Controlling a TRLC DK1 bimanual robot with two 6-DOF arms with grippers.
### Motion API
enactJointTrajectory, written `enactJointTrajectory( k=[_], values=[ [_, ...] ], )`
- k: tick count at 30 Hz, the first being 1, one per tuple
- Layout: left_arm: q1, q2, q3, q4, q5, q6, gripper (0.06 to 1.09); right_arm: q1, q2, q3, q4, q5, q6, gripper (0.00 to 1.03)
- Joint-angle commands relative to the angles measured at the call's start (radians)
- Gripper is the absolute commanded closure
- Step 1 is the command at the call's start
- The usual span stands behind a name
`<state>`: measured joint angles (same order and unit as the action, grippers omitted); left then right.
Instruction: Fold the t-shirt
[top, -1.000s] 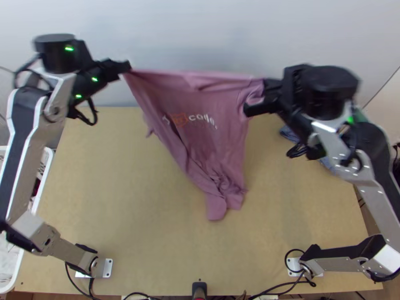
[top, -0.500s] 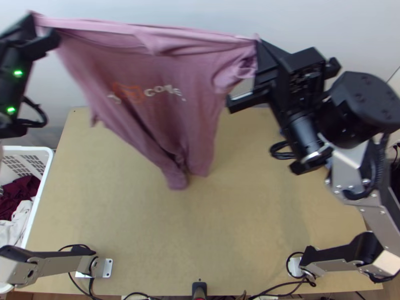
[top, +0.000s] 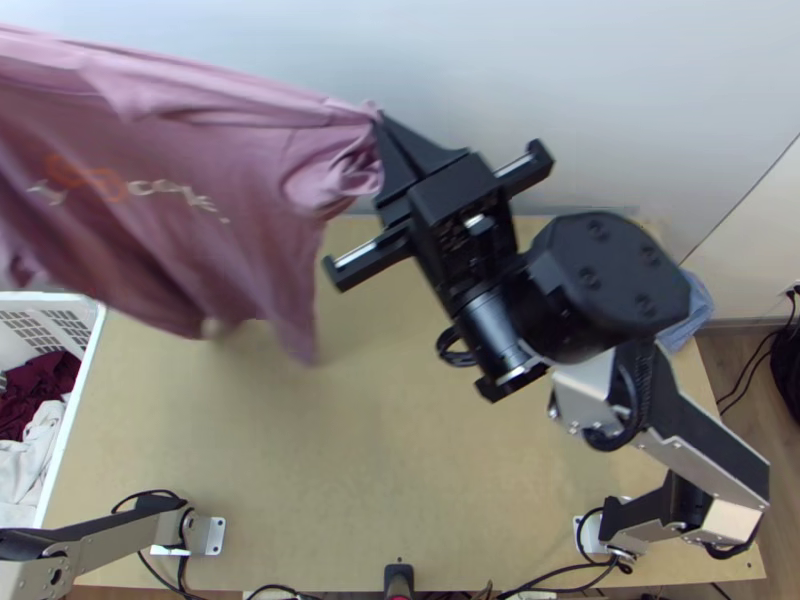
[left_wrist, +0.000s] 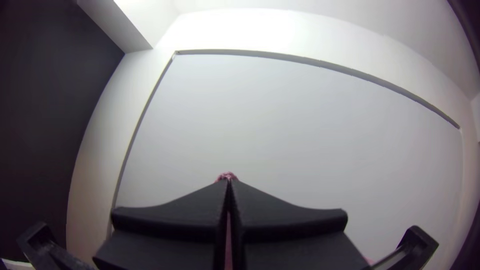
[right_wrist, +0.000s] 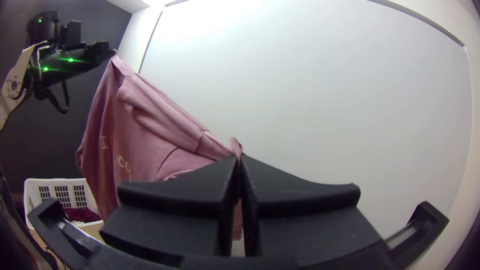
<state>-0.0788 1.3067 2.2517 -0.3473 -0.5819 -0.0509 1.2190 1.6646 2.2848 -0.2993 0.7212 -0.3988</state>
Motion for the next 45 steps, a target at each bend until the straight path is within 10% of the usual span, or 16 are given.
enactJointTrajectory(
  k=[1, 6, 13, 39, 45],
  values=[
    [0.039, 0.017, -0.017, 0.093, -0.035, 0.056, 1.05, 0.040, 0.035, 0.027, 0.019, 0.015, -0.008, 1.00],
    [-0.062, 0.124, -0.095, 0.156, -0.035, 0.048, 1.05, 0.024, 0.023, -0.015, -0.001, 0.024, 0.009, 1.00],
    [-0.236, 0.391, -0.156, 0.176, -0.018, -0.049, 1.05, -0.182, -0.023, -0.176, -0.244, -0.074, 0.299, 1.00],
    [-0.533, 1.057, -0.030, 0.114, 0.234, -0.287, 1.04, -0.832, -0.304, -1.197, -0.057, -0.362, 0.718, 1.00],
    [-0.565, 1.066, -0.006, 0.087, 0.269, -0.322, 0.57, -0.885, -0.310, -1.262, -0.038, -0.381, 0.733, 1.00]
  ],
)
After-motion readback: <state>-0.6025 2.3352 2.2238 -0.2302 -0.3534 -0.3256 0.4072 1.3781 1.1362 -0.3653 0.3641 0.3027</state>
